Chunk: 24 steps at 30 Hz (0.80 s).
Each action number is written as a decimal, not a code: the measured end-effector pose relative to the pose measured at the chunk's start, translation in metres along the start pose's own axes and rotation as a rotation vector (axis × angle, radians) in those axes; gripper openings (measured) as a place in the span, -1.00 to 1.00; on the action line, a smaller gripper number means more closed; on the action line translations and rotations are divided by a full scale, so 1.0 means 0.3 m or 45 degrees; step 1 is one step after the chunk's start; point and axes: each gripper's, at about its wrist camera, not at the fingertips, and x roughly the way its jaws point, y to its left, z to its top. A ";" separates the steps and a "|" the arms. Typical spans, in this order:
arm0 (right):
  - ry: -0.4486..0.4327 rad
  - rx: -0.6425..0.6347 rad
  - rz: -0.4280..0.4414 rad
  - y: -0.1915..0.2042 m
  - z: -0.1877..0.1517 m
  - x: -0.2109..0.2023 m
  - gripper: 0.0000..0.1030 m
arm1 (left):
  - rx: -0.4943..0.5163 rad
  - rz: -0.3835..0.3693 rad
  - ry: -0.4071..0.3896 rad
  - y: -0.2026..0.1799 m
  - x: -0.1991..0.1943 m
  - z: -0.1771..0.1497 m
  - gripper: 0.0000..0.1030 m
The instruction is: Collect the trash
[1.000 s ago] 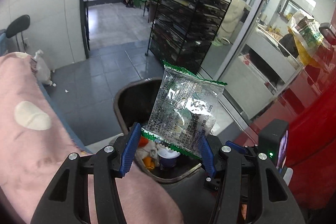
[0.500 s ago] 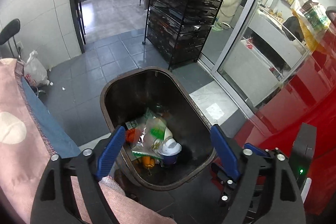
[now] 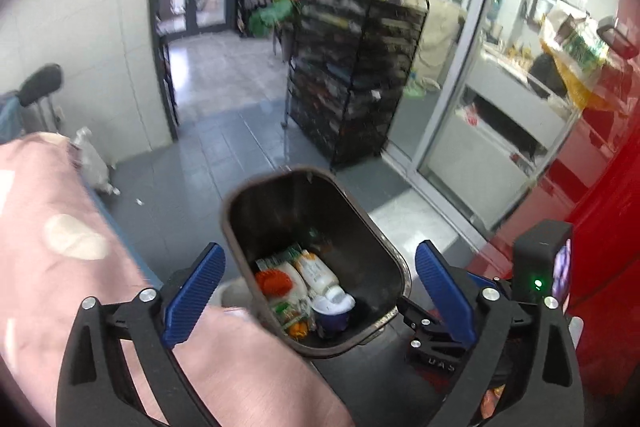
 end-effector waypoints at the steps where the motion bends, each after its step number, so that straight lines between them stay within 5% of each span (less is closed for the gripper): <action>1: -0.012 -0.007 0.000 0.013 0.001 -0.011 0.80 | -0.011 0.008 -0.033 0.009 -0.032 -0.006 0.89; 6: -0.103 -0.061 0.051 0.105 0.024 -0.098 0.80 | -0.072 0.093 -0.167 0.071 -0.200 -0.058 0.89; 14: -0.356 -0.138 0.161 0.270 0.028 -0.319 0.89 | -0.198 0.378 -0.326 0.192 -0.414 -0.187 0.89; 24: -0.634 -0.320 0.309 0.478 -0.083 -0.513 0.89 | -0.384 0.648 -0.451 0.287 -0.594 -0.329 0.89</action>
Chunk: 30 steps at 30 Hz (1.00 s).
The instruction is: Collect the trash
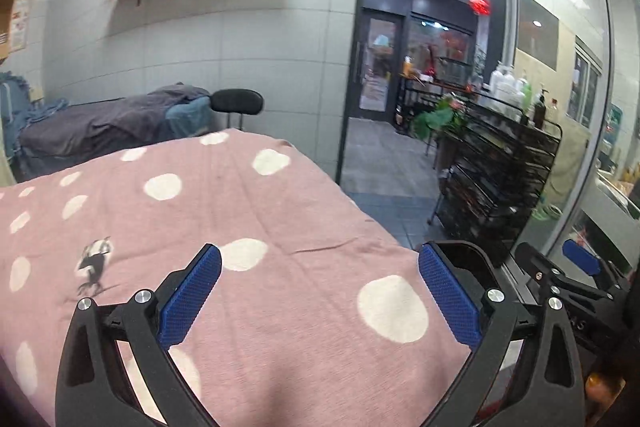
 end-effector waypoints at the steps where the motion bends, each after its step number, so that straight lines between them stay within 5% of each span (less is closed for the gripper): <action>1: -0.045 -0.030 0.004 0.024 -0.001 -0.023 0.89 | 0.002 0.022 -0.022 0.009 -0.016 -0.004 0.89; 7: -0.135 -0.077 0.102 0.083 -0.007 -0.102 0.89 | 0.002 0.114 -0.120 0.069 -0.111 -0.045 0.89; 16: -0.261 -0.178 0.050 0.149 -0.034 -0.209 0.89 | -0.051 0.141 -0.144 0.104 -0.182 -0.076 0.89; 30: -0.249 -0.166 0.071 0.166 -0.056 -0.239 0.89 | -0.058 0.144 -0.164 0.099 -0.221 -0.097 0.89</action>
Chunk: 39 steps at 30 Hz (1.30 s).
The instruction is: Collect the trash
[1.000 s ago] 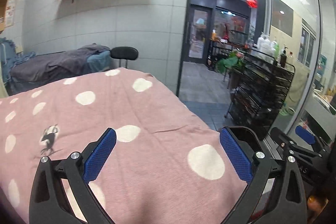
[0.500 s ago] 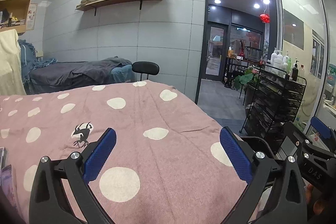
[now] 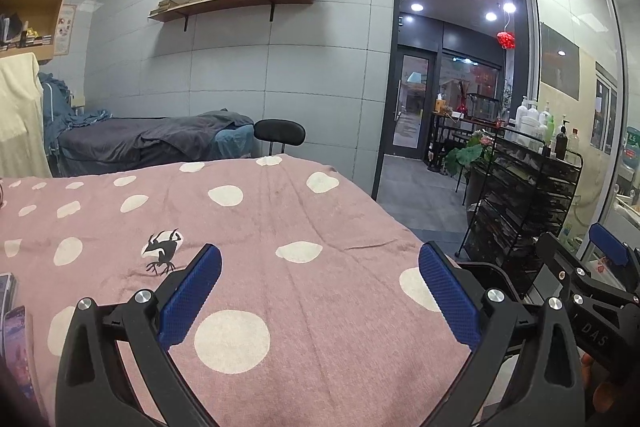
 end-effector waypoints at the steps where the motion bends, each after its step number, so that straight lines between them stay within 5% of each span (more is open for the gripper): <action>1: 0.001 0.001 -0.001 0.001 -0.001 -0.001 0.89 | 0.003 -0.001 0.002 -0.003 -0.002 -0.002 0.89; 39: 0.017 0.026 -0.011 -0.020 0.000 0.007 0.89 | 0.011 -0.003 0.003 -0.014 -0.006 0.009 0.89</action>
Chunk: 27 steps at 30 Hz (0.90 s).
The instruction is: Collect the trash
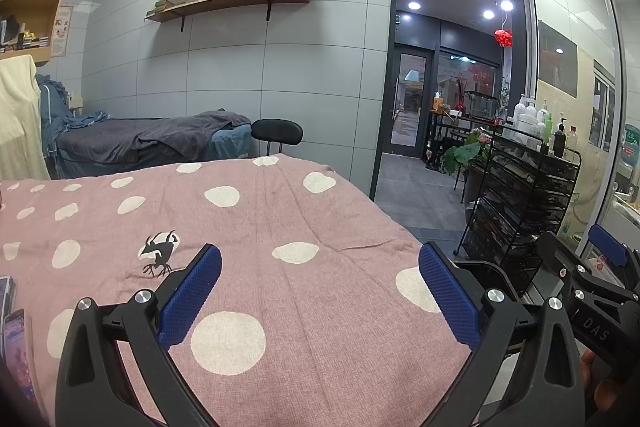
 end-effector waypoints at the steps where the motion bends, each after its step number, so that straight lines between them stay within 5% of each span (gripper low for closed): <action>1: 0.002 0.001 0.000 0.000 -0.001 0.001 0.89 | 0.000 -0.001 0.000 0.000 0.000 0.001 0.89; 27: 0.009 0.001 -0.008 0.007 0.001 0.005 0.89 | -0.001 0.016 0.030 -0.015 0.011 -0.016 0.89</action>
